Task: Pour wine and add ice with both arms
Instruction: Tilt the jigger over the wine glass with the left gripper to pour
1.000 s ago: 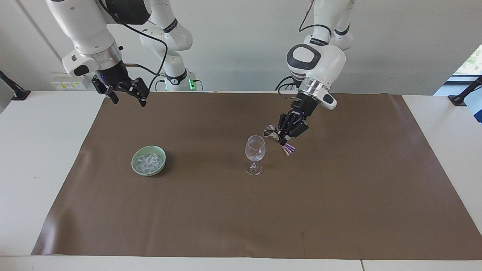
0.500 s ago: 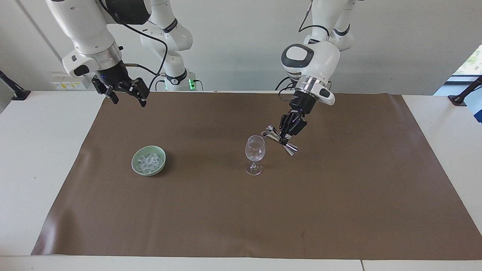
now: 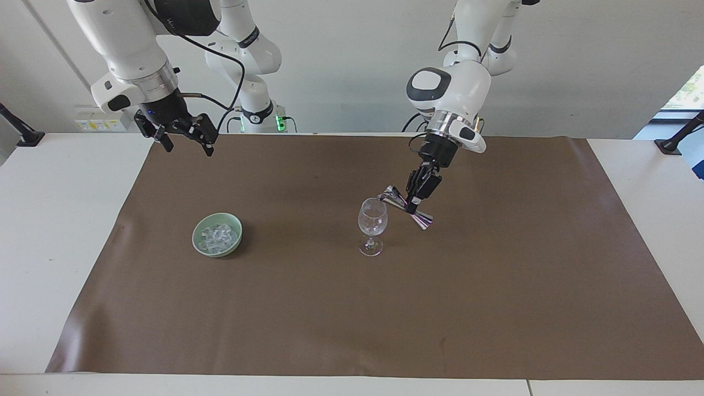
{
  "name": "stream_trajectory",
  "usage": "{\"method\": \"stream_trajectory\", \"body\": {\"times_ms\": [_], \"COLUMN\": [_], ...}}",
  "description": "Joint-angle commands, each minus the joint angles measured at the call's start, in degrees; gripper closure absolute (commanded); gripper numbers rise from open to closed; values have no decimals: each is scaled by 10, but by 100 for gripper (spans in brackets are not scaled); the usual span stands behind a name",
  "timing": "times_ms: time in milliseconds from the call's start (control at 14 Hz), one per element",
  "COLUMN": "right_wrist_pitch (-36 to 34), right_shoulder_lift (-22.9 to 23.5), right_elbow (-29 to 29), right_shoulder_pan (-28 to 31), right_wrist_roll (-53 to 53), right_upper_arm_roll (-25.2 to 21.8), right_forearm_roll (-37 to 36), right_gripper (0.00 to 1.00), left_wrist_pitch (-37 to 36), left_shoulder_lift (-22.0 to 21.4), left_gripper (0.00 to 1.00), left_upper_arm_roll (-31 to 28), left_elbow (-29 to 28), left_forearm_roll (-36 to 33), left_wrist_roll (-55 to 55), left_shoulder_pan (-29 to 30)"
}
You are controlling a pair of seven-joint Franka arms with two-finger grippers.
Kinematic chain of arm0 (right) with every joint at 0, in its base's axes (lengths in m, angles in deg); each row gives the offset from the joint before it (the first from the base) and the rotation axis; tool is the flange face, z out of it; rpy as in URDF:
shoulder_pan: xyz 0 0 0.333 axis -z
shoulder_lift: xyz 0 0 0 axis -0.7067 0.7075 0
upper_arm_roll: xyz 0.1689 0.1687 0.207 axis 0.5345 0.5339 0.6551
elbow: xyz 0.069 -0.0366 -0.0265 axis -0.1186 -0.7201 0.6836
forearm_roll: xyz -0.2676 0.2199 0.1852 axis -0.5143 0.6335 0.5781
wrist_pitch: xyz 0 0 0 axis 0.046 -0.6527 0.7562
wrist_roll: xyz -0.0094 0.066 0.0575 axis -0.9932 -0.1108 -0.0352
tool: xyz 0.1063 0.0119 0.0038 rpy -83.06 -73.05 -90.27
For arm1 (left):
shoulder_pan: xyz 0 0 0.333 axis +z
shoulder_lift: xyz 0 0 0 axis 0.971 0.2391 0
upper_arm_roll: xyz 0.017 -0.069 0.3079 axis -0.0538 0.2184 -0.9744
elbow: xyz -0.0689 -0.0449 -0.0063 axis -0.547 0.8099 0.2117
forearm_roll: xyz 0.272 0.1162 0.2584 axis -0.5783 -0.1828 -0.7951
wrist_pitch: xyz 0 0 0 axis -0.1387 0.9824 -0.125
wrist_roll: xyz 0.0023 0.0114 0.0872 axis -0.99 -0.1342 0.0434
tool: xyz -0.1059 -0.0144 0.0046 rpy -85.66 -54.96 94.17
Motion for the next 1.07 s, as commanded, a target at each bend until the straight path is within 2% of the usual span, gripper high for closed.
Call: {"method": "stream_trajectory", "body": {"times_ms": [0,1000], "right_wrist_pitch": [0,0], "right_shoulder_lift": [-3,-3], "right_elbow": [0,0], "right_shoulder_pan": [9,9], "right_wrist_roll": [18,18], "right_upper_arm_roll": [2,2], "right_forearm_roll": [14,14], "right_gripper": [0,0], "left_wrist_pitch": [25,51], "left_shoulder_lift": [10,9], "left_gripper": [100,100], "left_upper_arm_roll": [-3,-2], "left_elbow": [5,-7], "left_forearm_roll": [-8,-7], "left_wrist_roll": [29,168], "left_shoulder_pan": [-18,-19]}}
